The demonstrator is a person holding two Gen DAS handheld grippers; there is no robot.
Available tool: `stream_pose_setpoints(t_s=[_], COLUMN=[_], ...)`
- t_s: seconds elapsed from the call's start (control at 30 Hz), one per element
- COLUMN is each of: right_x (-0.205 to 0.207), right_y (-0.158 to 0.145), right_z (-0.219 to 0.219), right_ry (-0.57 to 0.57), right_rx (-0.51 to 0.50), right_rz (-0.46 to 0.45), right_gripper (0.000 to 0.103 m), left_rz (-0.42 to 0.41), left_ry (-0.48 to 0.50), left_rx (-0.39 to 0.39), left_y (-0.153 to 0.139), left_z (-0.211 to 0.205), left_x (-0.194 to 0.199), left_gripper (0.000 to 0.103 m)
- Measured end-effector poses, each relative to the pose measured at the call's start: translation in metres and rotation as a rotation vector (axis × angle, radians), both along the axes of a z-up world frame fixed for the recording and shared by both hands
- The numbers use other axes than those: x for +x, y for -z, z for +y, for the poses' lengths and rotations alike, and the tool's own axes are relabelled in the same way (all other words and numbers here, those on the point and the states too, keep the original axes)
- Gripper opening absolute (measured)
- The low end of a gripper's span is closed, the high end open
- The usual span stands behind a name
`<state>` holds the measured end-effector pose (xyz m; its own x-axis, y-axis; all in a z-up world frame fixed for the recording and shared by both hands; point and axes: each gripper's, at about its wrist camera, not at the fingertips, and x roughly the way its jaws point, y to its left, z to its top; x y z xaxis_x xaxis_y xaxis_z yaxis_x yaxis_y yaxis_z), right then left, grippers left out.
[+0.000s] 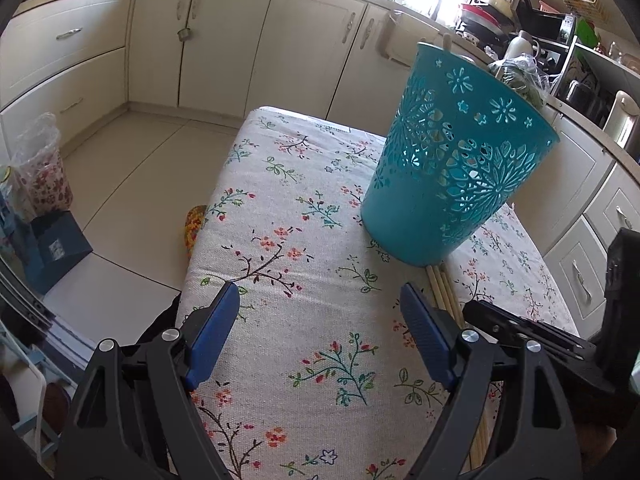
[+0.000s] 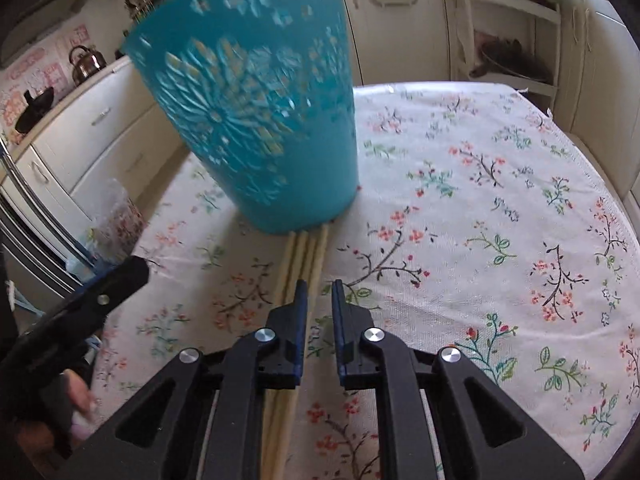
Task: Organize utensils
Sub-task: 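Grasp another chopstick with the left gripper while the right gripper grasps one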
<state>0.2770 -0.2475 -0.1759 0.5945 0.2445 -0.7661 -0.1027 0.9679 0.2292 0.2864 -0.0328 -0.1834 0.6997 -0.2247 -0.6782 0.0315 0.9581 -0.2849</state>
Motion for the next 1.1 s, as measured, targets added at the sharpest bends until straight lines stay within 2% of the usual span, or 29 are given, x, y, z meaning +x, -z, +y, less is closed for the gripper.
stream_pose_setpoints(t_s=[0.17, 0.3, 0.4, 0.6, 0.8, 1.0, 1.1], right_x=[-0.001, -0.007, -0.014, -0.025, -0.029, -0.030, -0.031], right_y=[0.001, 0.000, -0.001, 0.001, 0.003, 0.004, 0.004], right_z=[0.009, 0.006, -0.005, -0.027, -0.029, -0.034, -0.036], right_ry=[-0.028, -0.024, 0.005, 0.048, 0.054, 0.048, 0.047], right_rx=[-0.041, -0.075, -0.061, 0.011, 0.045, 0.069, 0.076], right_rz=[0.006, 0.019, 0.037, 0.056, 0.060, 0.064, 0.066], right_gripper=[0.013, 0.008, 0.007, 0.007, 0.007, 0.007, 0.007], left_rz=[-0.005, -0.005, -0.025, 0.014, 0.093, 0.142, 0.141], left_ry=[0.017, 0.028, 0.055, 0.136, 0.136, 0.134, 0.131], left_rx=[0.020, 0.041, 0.090, 0.136, 0.179, 0.268, 0.274], left_y=[0.000, -0.001, -0.008, -0.012, 0.000, 0.011, 0.011], left_z=[-0.005, -0.008, -0.018, -0.054, -0.076, -0.092, -0.094], left_x=[-0.001, -0.002, -0.005, -0.001, 0.015, 0.019, 0.019], left_gripper=[0.079, 0.079, 0.079, 0.079, 0.079, 0.078, 0.079])
